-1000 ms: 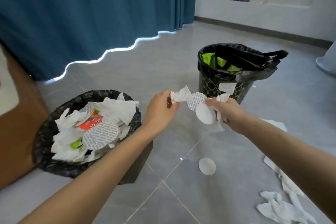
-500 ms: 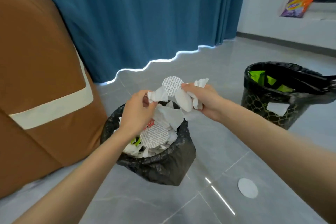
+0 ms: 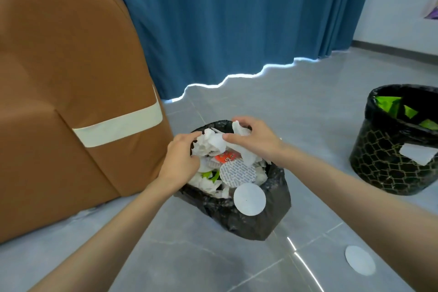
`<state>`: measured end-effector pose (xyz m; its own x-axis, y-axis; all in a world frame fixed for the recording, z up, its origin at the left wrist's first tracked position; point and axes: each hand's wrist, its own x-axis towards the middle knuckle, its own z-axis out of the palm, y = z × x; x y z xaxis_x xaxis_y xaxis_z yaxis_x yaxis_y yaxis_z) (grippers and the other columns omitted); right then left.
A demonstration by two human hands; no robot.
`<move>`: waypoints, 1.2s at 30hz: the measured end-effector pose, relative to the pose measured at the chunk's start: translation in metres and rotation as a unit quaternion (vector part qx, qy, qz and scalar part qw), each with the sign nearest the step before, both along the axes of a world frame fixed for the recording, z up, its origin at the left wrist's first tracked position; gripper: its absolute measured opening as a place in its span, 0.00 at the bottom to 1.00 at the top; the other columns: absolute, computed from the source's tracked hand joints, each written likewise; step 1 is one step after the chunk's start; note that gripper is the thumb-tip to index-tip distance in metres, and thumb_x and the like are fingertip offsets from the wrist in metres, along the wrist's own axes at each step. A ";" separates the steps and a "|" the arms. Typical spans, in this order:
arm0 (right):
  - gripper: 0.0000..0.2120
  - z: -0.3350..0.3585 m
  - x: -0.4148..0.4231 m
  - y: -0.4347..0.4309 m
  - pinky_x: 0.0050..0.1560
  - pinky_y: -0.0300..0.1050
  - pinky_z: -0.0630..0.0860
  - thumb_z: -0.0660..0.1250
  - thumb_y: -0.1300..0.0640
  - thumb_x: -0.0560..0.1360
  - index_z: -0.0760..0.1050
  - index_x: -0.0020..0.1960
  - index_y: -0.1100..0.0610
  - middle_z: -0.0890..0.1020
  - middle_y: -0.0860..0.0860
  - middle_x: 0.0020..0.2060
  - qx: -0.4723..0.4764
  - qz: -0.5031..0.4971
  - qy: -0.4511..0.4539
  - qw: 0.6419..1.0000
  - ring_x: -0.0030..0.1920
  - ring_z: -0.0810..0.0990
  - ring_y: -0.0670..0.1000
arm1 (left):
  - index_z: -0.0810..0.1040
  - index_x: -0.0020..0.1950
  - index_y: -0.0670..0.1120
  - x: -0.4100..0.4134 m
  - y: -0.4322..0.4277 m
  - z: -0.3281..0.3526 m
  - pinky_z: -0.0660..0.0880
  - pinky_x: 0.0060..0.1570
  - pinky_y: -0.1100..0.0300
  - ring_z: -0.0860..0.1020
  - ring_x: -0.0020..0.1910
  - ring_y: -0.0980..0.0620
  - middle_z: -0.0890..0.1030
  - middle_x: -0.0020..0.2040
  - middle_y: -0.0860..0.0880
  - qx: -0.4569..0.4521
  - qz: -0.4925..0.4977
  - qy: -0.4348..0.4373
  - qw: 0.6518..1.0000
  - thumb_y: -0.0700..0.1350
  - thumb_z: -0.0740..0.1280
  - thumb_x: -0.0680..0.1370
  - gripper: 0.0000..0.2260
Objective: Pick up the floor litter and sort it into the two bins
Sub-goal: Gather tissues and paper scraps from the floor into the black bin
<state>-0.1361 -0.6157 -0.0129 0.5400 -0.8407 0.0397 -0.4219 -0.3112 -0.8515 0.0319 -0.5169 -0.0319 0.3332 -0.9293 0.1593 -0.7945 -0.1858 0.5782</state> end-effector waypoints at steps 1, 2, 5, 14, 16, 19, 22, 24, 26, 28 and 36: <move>0.30 0.000 -0.002 0.000 0.63 0.43 0.70 0.69 0.43 0.71 0.68 0.69 0.52 0.73 0.47 0.65 -0.016 0.003 0.001 1.000 0.63 0.71 0.48 | 0.71 0.67 0.54 -0.001 -0.001 0.000 0.70 0.64 0.48 0.70 0.63 0.45 0.74 0.62 0.48 -0.014 0.006 0.005 1.000 0.34 0.58 0.70 0.28; 0.28 0.001 -0.003 0.000 0.65 0.44 0.68 0.67 0.41 0.73 0.69 0.69 0.52 0.73 0.47 0.66 -0.034 0.003 0.004 0.999 0.64 0.70 0.48 | 0.71 0.68 0.52 -0.005 -0.002 0.001 0.68 0.66 0.50 0.69 0.64 0.47 0.73 0.63 0.48 -0.026 0.012 0.011 1.000 0.32 0.58 0.71 0.28; 0.21 0.001 -0.009 0.001 0.68 0.52 0.66 0.59 0.41 0.77 0.74 0.65 0.50 0.76 0.47 0.63 -0.085 -0.007 -0.007 0.996 0.65 0.70 0.51 | 0.68 0.71 0.48 -0.018 -0.003 0.005 0.60 0.68 0.61 0.65 0.68 0.51 0.69 0.68 0.48 -0.063 0.008 0.004 0.998 0.32 0.58 0.76 0.25; 0.16 -0.017 -0.055 0.000 0.60 0.38 0.67 0.58 0.62 0.78 0.75 0.64 0.55 0.78 0.51 0.62 -0.115 -0.079 0.093 0.986 0.62 0.75 0.51 | 0.55 0.75 0.58 -0.066 -0.017 0.000 0.42 0.74 0.52 0.44 0.77 0.51 0.52 0.78 0.54 -0.028 -0.092 -0.035 0.995 0.54 0.50 0.82 0.21; 0.18 -0.023 -0.062 0.002 0.57 0.39 0.71 0.56 0.63 0.78 0.75 0.64 0.56 0.80 0.54 0.58 -0.096 -0.080 0.112 0.986 0.57 0.78 0.53 | 0.50 0.75 0.62 -0.070 -0.026 -0.006 0.38 0.73 0.48 0.39 0.76 0.46 0.47 0.78 0.52 0.053 -0.094 -0.079 0.991 0.60 0.48 0.80 0.23; 0.20 -0.027 -0.069 0.006 0.50 0.38 0.71 0.54 0.64 0.78 0.74 0.66 0.55 0.80 0.54 0.59 -0.090 -0.039 0.146 0.984 0.55 0.79 0.53 | 0.45 0.75 0.63 -0.068 -0.037 -0.020 0.35 0.72 0.45 0.36 0.75 0.40 0.41 0.78 0.48 0.152 -0.094 -0.132 0.975 0.61 0.47 0.80 0.24; 0.21 -0.028 -0.073 0.007 0.45 0.35 0.68 0.54 0.65 0.77 0.74 0.66 0.53 0.80 0.52 0.58 -0.088 -0.022 0.136 0.987 0.49 0.78 0.49 | 0.44 0.75 0.64 -0.064 -0.043 -0.033 0.34 0.71 0.42 0.33 0.74 0.37 0.38 0.77 0.47 0.230 -0.100 -0.151 0.956 0.60 0.47 0.81 0.23; 0.19 -0.025 -0.075 0.009 0.46 0.32 0.69 0.56 0.66 0.76 0.76 0.62 0.54 0.80 0.45 0.52 -0.087 -0.032 0.084 0.992 0.45 0.78 0.43 | 0.44 0.75 0.65 -0.063 -0.048 -0.037 0.35 0.70 0.41 0.34 0.73 0.36 0.37 0.77 0.47 0.267 -0.095 -0.153 0.947 0.60 0.47 0.81 0.23; 0.14 -0.021 -0.076 0.013 0.41 0.31 0.70 0.61 0.65 0.75 0.79 0.54 0.53 0.79 0.42 0.43 -0.091 -0.019 0.048 0.995 0.38 0.76 0.40 | 0.45 0.74 0.66 -0.064 -0.054 -0.038 0.36 0.70 0.40 0.35 0.74 0.35 0.38 0.77 0.47 0.293 -0.091 -0.162 0.938 0.60 0.48 0.81 0.23; 0.06 -0.015 -0.077 0.019 0.40 0.34 0.72 0.67 0.59 0.73 0.81 0.48 0.51 0.81 0.46 0.41 -0.080 0.025 0.051 0.995 0.36 0.76 0.44 | 0.44 0.74 0.66 -0.064 -0.058 -0.040 0.37 0.70 0.39 0.37 0.74 0.35 0.38 0.77 0.47 0.314 -0.091 -0.171 0.930 0.61 0.48 0.80 0.23; 0.17 -0.020 -0.077 0.037 0.46 0.30 0.70 0.77 0.49 0.64 0.81 0.52 0.49 0.78 0.47 0.47 -0.087 0.144 0.144 0.975 0.46 0.74 0.40 | 0.44 0.73 0.68 -0.061 -0.057 -0.046 0.38 0.71 0.40 0.38 0.75 0.38 0.38 0.77 0.50 0.343 -0.085 -0.156 0.922 0.63 0.49 0.79 0.24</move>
<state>-0.2128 -0.5788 -0.0324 0.7632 -0.6458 -0.0192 -0.5088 -0.5824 -0.6340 -0.0292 -0.5740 -0.0783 0.2109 -0.8821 -0.4212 -0.9538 -0.2800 0.1089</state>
